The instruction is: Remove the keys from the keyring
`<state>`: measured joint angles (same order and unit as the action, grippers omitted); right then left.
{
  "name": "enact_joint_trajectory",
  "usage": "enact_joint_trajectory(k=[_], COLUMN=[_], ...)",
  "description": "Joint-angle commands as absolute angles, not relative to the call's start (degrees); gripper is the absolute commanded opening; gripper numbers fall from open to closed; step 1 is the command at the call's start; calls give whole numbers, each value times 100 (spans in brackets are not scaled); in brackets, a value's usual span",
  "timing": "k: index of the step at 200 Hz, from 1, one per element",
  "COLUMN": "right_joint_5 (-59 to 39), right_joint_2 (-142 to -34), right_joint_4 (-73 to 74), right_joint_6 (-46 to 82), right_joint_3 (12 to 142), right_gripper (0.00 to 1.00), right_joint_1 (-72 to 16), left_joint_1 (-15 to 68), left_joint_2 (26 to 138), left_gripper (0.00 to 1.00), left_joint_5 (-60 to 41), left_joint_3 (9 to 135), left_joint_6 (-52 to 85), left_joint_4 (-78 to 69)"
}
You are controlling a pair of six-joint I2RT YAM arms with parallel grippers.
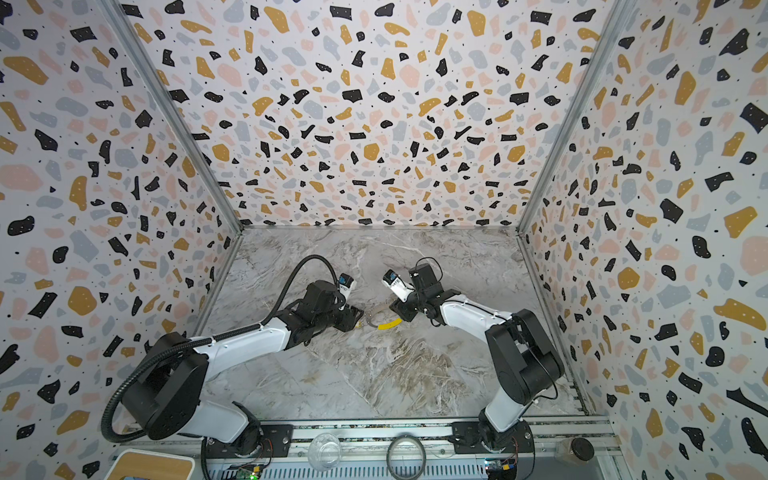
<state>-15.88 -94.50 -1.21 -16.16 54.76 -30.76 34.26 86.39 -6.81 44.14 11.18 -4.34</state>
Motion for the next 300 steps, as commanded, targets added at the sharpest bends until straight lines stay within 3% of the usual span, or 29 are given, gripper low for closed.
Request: enact_joint_trajectory(k=[1,136,203,285,300], right_joint_5=[-1673,-1589,-1593,-1591,-1596], right_joint_2=[-9374,-8992,-8829,-8470,-8375], right_joint_4=[-202,-29,4,144,155], right_joint_6=[-1292,-1092,-1134,-1101,-1065], right_joint_3=[5613,4997,4802,4392,4306], right_gripper=[53,54,54,54,54], right_joint_1=[-3082,-3130,-3129,-3120,-3110], left_joint_1=[3225,3103,3119,3875,4046], left_joint_2=[9060,10110,9897,9692,9703], left_gripper=[57,59,58,56,52], left_joint_5=[-1336,-1317,-1890,-1871,-1791], left_joint_3=[4540,5029,4477,4044,4001], left_joint_6=[1086,632,766,1299,1466], left_joint_4=[-360,-349,-571,-964,-1039])
